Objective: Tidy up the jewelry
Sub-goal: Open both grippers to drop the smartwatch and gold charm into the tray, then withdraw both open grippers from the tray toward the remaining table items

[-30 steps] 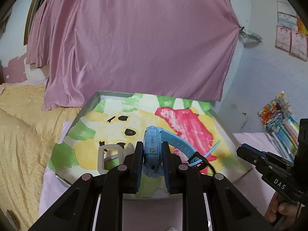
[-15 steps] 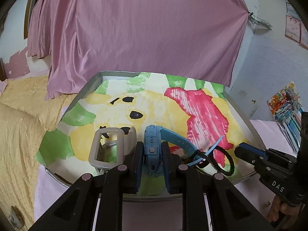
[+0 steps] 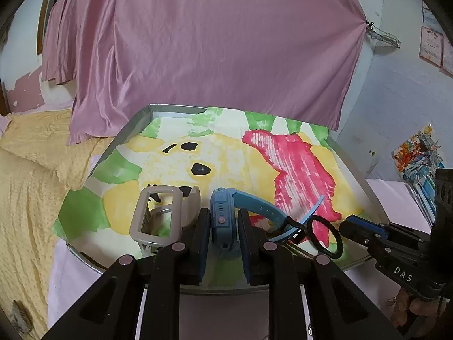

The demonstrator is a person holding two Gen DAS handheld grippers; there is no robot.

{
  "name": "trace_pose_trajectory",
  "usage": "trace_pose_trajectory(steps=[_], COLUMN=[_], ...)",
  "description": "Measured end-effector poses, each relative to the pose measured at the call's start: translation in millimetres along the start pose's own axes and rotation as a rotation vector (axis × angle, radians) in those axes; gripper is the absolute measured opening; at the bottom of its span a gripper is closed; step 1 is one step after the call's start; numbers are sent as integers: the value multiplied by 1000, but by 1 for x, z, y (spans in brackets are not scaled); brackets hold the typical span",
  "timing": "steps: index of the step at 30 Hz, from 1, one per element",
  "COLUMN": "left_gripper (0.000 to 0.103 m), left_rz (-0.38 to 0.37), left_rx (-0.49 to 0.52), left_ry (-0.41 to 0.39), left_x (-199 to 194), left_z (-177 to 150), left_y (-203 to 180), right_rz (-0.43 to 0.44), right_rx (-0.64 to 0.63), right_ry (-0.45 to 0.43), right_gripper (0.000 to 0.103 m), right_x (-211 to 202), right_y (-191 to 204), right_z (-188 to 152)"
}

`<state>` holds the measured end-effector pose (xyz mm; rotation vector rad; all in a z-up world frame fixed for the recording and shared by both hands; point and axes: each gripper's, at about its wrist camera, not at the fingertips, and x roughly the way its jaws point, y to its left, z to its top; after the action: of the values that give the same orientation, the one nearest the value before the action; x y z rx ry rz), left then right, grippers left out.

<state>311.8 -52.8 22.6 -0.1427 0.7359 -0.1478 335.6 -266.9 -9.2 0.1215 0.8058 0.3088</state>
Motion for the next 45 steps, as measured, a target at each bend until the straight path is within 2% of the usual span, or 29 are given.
trace_pose_trajectory(steps=[2,4,6,8,11,13,15,17,21,25,28,32,39,42,45], left_gripper=[24,33,55,59,60,69,86,94,97,101,102,102,102,102,102], left_rz=[-5,-15,-21,-24,-27,-31,-25,-29,-22,9,40,45,2,-28,-37], left_rx=[-3,-6,-12,-25,-33,-36,-46,-55,-54,-33,-25,-34,-24,-17,-7], left_ry=[-14,-32,-53,-86,-111,-125,-149,-183,-240,-314,-341,-380,-472,-486,-496], left_x=[-3,-6,-9,-14,-19,-22,-28,-35,-48,-59,-66,-76,-106,-116,-126], left_z=[-1,-2,-3,-3,-3,-3,-4,-5,-9,-17,-21,-27,-39,-46,-54], left_y=[0,0,1,3,6,7,8,10,11,8,7,9,5,2,1], right_rz=[5,15,13,17,16,25,32,38,15,-6,-20,-7,0,-27,-68], right_rx=[10,15,11,12,23,36,49,53,39,32,23,10,-64,-88,-115], right_ry=[-9,-21,-36,-59,-96,-116,-134,-163,-226,-270,-336,-392,-512,-558,-590], right_gripper=[25,28,35,39,54,61,73,78,91,91,93,93,95,101,101], right_x=[-2,-4,-7,-11,-18,-23,-28,-35,-47,-58,-75,-90,-131,-145,-156], right_y=[-2,-3,-2,-1,-3,-5,-6,-6,-3,-1,1,5,28,37,47], right_z=[0,-1,-1,-1,-2,-3,-4,-6,-9,-14,-21,-26,-48,-58,-72])
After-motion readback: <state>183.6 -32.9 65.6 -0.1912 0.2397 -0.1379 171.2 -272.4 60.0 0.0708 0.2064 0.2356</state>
